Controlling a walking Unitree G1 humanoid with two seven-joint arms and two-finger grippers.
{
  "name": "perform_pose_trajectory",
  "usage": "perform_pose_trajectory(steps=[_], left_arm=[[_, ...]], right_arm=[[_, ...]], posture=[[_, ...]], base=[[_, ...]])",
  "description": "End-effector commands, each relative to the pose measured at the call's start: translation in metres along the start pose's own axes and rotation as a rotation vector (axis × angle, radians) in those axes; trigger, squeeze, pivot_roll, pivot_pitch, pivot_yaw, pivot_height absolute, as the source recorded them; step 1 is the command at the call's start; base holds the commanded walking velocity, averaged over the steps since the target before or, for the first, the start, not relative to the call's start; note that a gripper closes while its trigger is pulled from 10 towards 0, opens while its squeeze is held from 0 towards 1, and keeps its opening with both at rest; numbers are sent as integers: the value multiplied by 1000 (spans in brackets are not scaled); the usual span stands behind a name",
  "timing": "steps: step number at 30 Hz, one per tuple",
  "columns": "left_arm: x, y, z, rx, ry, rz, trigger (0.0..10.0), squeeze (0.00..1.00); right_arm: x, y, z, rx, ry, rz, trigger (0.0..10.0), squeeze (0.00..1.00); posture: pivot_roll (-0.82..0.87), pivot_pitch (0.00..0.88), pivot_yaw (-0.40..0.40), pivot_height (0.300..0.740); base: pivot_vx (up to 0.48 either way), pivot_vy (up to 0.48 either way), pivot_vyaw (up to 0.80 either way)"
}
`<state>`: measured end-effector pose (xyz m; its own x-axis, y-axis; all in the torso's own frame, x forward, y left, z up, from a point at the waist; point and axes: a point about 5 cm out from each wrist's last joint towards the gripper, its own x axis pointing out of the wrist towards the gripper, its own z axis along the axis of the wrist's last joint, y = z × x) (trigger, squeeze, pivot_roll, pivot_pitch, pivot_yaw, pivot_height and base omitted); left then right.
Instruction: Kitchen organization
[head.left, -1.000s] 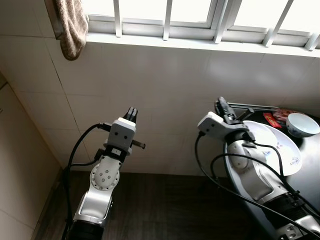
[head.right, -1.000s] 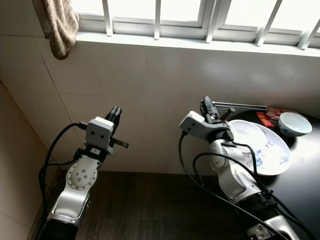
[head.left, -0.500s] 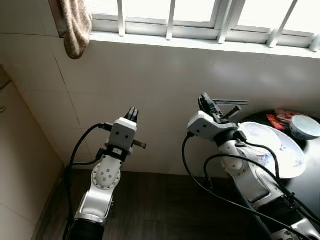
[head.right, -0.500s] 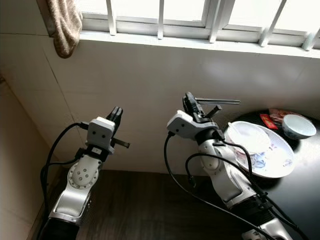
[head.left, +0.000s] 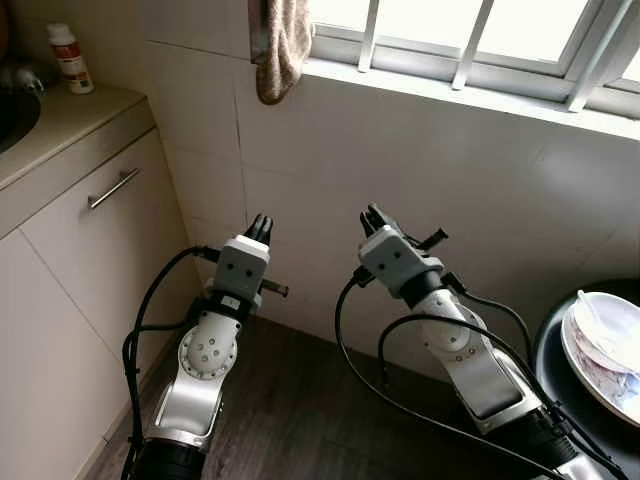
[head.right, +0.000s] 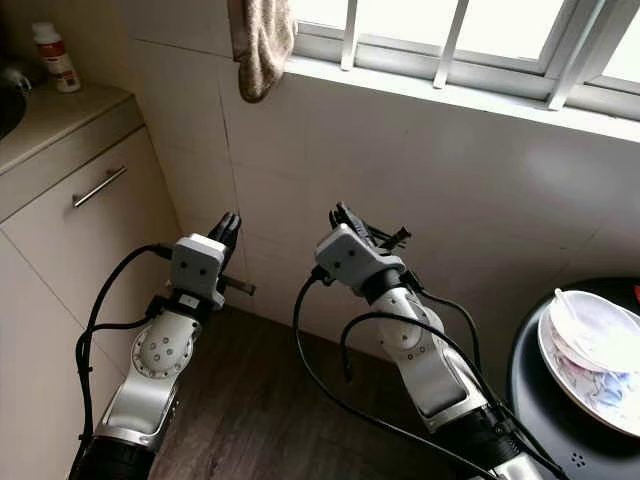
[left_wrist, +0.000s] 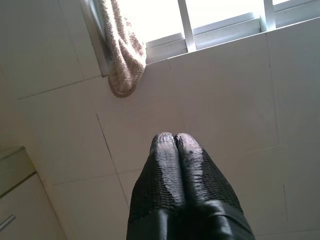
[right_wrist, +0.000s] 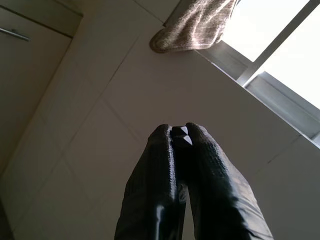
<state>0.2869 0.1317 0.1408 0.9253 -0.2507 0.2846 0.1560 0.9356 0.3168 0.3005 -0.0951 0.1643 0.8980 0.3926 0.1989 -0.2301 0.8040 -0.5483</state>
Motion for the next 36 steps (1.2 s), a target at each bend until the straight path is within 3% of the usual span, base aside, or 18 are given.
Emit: perform_pose_trajectory(steps=[1, 8, 26, 36], left_arm=[[1, -4, 2, -11, -7, -14, 10000, 0], [2, -3, 1, 2, 1, -13, 10000, 0], [2, -1, 0, 5, 14, -11, 10000, 0], [3, -3, 1, 6, 3, -16, 10000, 0]], right_arm=[[-3, -6, -3, 102, 32, -12, 10000, 0], [-4, -5, -8, 218, 66, -8, 10000, 0], [-6, -4, -11, 247, 85, 2, 10000, 0], [-5, -5, -12, 248, 91, -3, 10000, 0]], posture=[[-34, 0, -88, 740], [-32, 0, -90, 740], [-28, 0, -85, 740], [-30, 0, -86, 740]], base=[[0, 0, 800], [0, 0, 800], [0, 0, 800], [0, 359, 800]])
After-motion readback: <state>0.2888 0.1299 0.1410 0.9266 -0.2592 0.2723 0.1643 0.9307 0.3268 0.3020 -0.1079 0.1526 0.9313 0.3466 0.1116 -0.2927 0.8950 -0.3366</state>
